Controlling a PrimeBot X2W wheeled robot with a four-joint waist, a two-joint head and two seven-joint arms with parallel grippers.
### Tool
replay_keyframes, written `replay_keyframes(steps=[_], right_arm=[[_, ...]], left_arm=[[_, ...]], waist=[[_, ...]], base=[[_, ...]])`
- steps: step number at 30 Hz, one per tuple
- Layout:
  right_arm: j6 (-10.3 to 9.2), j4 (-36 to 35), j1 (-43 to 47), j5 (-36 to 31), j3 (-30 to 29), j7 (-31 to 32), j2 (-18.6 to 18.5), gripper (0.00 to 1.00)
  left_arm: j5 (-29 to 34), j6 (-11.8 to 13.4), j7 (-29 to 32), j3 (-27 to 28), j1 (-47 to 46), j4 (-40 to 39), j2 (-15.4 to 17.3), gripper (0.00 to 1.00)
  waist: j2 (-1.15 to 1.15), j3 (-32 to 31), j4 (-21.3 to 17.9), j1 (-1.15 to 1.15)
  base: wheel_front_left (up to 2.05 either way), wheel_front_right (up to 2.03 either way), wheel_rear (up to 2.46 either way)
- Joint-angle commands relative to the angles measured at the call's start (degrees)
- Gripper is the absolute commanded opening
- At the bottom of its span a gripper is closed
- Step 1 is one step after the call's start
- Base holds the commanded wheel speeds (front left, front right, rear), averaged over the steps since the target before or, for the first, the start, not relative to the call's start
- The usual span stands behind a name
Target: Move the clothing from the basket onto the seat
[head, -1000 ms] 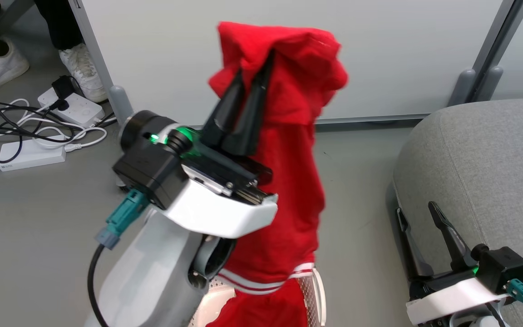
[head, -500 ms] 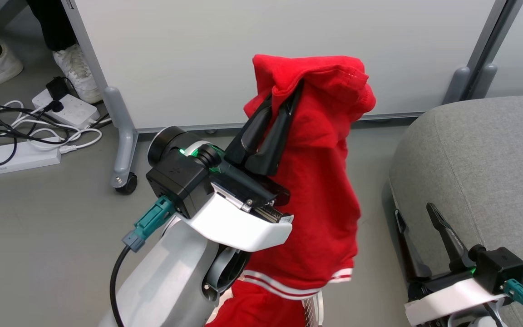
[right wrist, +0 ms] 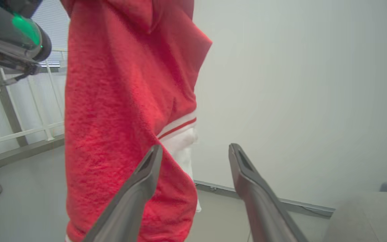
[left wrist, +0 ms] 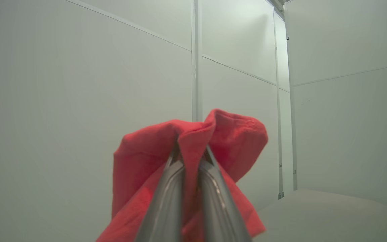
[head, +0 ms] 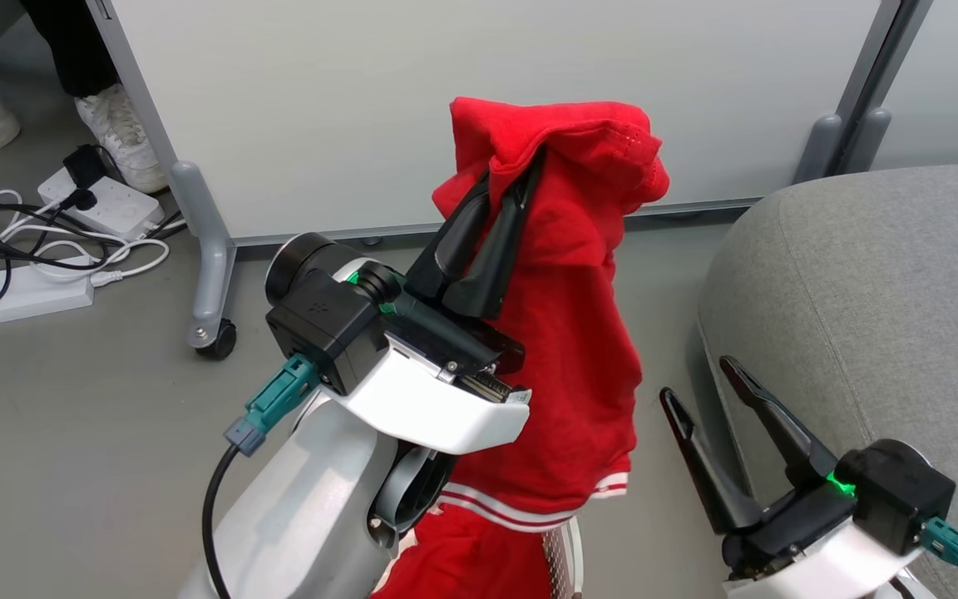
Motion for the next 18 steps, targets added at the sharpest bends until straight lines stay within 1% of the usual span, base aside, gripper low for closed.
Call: replay_keyframes(steps=[1, 3, 7, 12, 18], right_arm=[[0.05, -3.0, -0.93, 0.8, 1.7, -0.22, -1.91, 1.0], [0.05, -6.41, -1.27, 0.16, 3.94, -0.21, -3.56, 1.0], [0.04, -9.6, -1.87, -1.14, 4.91, -0.22, -4.54, 1.0], [0.05, -8.84, -2.65, -3.07, 4.58, -0.21, -3.89, 1.0], [0.04, -5.9, -4.98, -3.29, 6.43, -0.22, -4.33, 1.0]], left_arm=[[0.43, 0.07, -0.08, 0.21, 0.23, 0.02, 0.17, 0.0], [0.35, 0.0, -0.08, 0.14, 0.18, -0.02, 0.18, 0.0], [0.25, -0.15, -0.08, -0.22, 0.0, -0.11, 0.16, 0.0], [-0.56, -0.71, -0.08, -1.55, -0.63, -0.29, 0.16, 0.0], [-1.06, -1.31, -0.08, -5.15, -1.35, -0.23, 0.16, 0.0]], waist=[[0.0, 0.1, -0.06, 0.0], [0.0, 0.24, -0.06, 0.0], [0.0, 0.58, 0.03, 0.0], [0.0, 0.94, 0.49, 0.0], [0.0, 1.16, 1.4, 0.0]], base=[[0.0, 0.0, 0.0], [0.0, 0.0, 0.0], [0.0, 0.0, 0.0], [0.0, 0.0, 0.0], [0.0, 0.0, 0.0]])
